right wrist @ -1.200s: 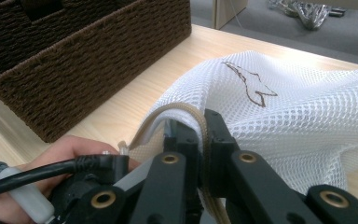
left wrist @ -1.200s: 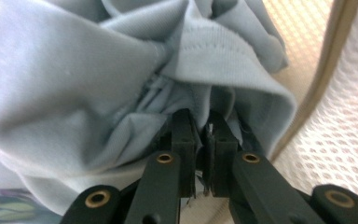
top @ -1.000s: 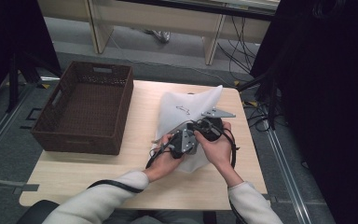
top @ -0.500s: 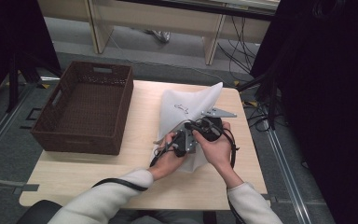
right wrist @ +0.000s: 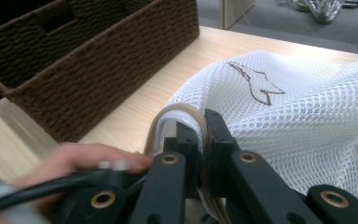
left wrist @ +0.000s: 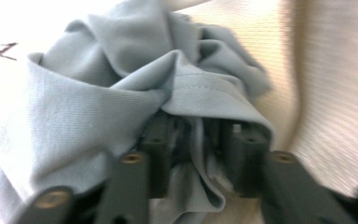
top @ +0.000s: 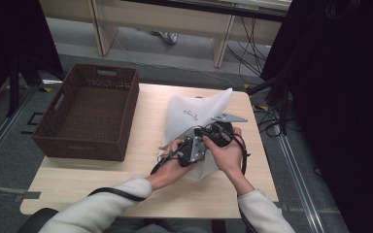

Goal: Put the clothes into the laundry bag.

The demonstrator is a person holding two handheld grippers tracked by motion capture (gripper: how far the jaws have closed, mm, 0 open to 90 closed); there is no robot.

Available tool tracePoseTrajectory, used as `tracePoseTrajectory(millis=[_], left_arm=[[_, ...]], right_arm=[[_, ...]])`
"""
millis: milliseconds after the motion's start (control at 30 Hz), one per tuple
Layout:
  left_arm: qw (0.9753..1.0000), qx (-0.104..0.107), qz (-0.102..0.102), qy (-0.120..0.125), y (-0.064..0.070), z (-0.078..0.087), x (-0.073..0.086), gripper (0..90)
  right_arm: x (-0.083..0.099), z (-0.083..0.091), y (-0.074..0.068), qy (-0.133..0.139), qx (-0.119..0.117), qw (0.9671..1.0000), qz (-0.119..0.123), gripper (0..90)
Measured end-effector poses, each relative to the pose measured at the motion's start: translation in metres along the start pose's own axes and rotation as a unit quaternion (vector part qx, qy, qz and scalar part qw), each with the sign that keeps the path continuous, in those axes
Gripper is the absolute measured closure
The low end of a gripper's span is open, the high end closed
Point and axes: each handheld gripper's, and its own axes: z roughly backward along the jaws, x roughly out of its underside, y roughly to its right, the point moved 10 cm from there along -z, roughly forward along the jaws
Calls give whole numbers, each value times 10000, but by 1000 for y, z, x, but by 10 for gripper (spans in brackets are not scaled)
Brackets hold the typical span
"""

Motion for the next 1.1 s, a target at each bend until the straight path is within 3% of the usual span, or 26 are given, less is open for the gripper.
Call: tracePoseTrajectory(millis=[33, 100, 133, 167, 233, 267, 333, 367, 500, 567, 600, 633, 667, 767, 800, 833, 933, 967, 1000, 1100], left_arm=[[9999, 148, -51, -39, 2, 7, 2, 518], [9996, 280, 98, -15, 1, 22, 6, 464], [9995, 285, 129, -16, -1, 29, 9, 457], [9990, 331, 290, 45, 0, 35, 11, 455], [9989, 317, 332, 53, -3, 45, 17, 451], [9992, 280, 298, -15, -5, 49, 22, 451], [9992, 254, 270, -134, -10, 50, 30, 457], [9988, 284, 338, -208, -10, 48, 34, 462], [9974, 340, 516, -373, -9, 34, 42, 497], [9971, 354, 521, -436, -8, 27, 42, 509], [9970, 358, 527, -440, -6, 23, 41, 520], [9970, 377, 519, -432, -4, 20, 39, 526], [9971, 403, 502, -402, -1, 17, 35, 536], [9972, 597, 343, -291, 12, 11, 22, 589], [9976, 568, 369, -163, 17, 8, 15, 612], [9981, 498, 366, -58, 20, 5, 10, 631], [9979, 606, 172, -155, 27, -1, 4, 706], [9981, 560, 188, -155, 26, -4, 2, 740], [9975, 654, 134, -216, 27, -5, 2, 770], [9974, 668, 199, -209, 24, -12, 0, 831]], right_arm=[[0, 0, 1, 31, 65, 10000, -36, 870], [1, 2, 5, -1, 115, 9999, -61, 870], [0, 4, 7, -21, 146, 9999, 41, 870], [-1, 3, 7, 42, 130, 9999, -4, 870], [-2, 5, 7, 46, 174, 9998, -43, 869], [-2, 5, 10, 62, 256, 9996, 111, 869], [1, 4, 4, -44, 126, 9999, -86, 870], [0, 3, 6, -5, 150, 9999, 60, 869], [1, 1, 4, -16, 124, 9999, 50, 869], [0, 1, 8, 41, 223, 9996, 154, 869], [0, 1, 7, 16, 216, 9997, 87, 869], [1, 1, 5, -14, 140, 9999, -13, 869], [0, 1, 8, 26, 219, 9997, 135, 870], [0, 1, 6, 43, 168, 9997, 153, 870], [1, 1, 3, -2, 153, 9999, 4, 869], [1, 1, 3, -20, 117, 9999, 60, 870], [1, 1, 0, -6, 68, 10000, -10, 870], [1, 1, 1, 16, 105, 9999, 60, 870], [-1, -1, 1, 110, 133, 9998, 54, 870], [1, 1, -1, -37, 64, 10000, -43, 871]])
